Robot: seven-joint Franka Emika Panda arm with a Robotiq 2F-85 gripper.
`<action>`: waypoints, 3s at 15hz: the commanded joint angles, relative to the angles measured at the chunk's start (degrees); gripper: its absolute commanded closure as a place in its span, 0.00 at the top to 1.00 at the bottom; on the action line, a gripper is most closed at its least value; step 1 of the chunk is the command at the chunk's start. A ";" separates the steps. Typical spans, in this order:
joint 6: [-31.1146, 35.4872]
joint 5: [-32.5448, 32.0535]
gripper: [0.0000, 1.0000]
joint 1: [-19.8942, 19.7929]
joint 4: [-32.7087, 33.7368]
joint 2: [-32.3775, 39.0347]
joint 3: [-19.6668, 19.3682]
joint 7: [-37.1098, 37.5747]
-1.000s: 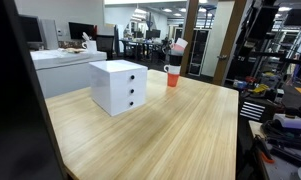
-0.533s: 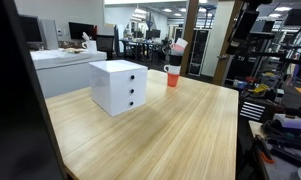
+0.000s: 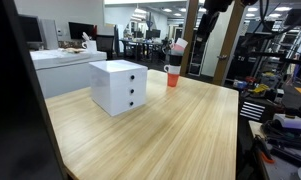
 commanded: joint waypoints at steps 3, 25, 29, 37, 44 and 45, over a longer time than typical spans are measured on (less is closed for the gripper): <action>0.04 9.28 1.00 0.38 15.16 13.35 -5.62 -8.22; -14.46 39.18 1.00 -13.96 51.77 41.95 -9.82 -22.34; -15.74 38.80 1.00 -15.14 52.35 43.01 -9.07 -21.88; -18.85 38.18 1.00 -15.25 50.39 42.42 -8.25 -21.74; -19.41 37.77 0.99 -15.78 50.74 43.15 -8.67 -21.08; -19.44 37.76 0.97 -15.97 50.79 43.21 -8.71 -21.02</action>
